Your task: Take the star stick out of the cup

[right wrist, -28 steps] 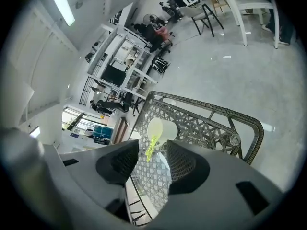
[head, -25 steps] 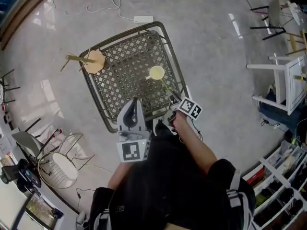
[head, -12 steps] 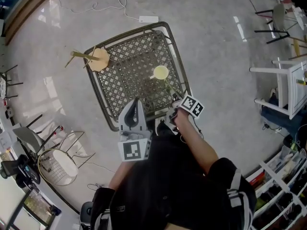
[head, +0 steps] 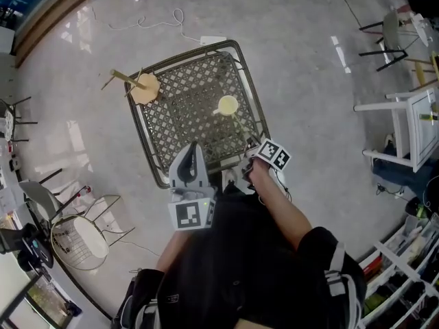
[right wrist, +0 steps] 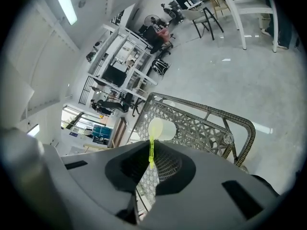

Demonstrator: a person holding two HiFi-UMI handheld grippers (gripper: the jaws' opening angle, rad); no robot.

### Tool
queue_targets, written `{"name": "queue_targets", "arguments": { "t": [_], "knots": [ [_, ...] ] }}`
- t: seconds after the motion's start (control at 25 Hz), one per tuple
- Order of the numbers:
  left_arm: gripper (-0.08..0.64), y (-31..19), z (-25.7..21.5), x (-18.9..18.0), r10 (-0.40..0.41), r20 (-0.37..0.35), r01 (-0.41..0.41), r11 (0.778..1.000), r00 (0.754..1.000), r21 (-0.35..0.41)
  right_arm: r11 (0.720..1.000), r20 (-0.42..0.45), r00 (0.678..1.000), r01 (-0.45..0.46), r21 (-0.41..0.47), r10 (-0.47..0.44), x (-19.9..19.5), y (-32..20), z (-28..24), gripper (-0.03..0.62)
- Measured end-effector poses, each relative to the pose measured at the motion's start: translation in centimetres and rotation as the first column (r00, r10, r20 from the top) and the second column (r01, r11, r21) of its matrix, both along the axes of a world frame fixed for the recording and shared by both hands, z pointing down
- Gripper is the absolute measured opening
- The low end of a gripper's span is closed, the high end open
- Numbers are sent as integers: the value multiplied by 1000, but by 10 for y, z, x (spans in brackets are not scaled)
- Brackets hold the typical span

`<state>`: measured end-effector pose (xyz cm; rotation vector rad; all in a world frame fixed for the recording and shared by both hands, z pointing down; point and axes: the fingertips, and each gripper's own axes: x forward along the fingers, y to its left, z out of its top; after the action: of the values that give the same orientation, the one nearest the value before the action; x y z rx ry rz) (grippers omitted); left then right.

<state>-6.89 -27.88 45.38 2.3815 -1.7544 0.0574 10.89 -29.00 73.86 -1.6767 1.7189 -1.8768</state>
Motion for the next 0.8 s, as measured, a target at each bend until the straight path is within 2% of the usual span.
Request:
{"name": "queue_targets", "arguments": {
  "t": [0.32,0.56,0.8],
  "knots": [
    [15,75,-31,9,-37,37,34,996,999,84,992,-3,999,46,121,-46,10,40,-42,21],
    [15,133,-40,13,-85,44,82,994,995,75,974,-30,994,109,201,-105,16,73,-75,21],
    [15,168,-43,11,-107,69,102,992,992,81,940,-107,986,154,303,-127,21,100,-111,21]
  ]
}}
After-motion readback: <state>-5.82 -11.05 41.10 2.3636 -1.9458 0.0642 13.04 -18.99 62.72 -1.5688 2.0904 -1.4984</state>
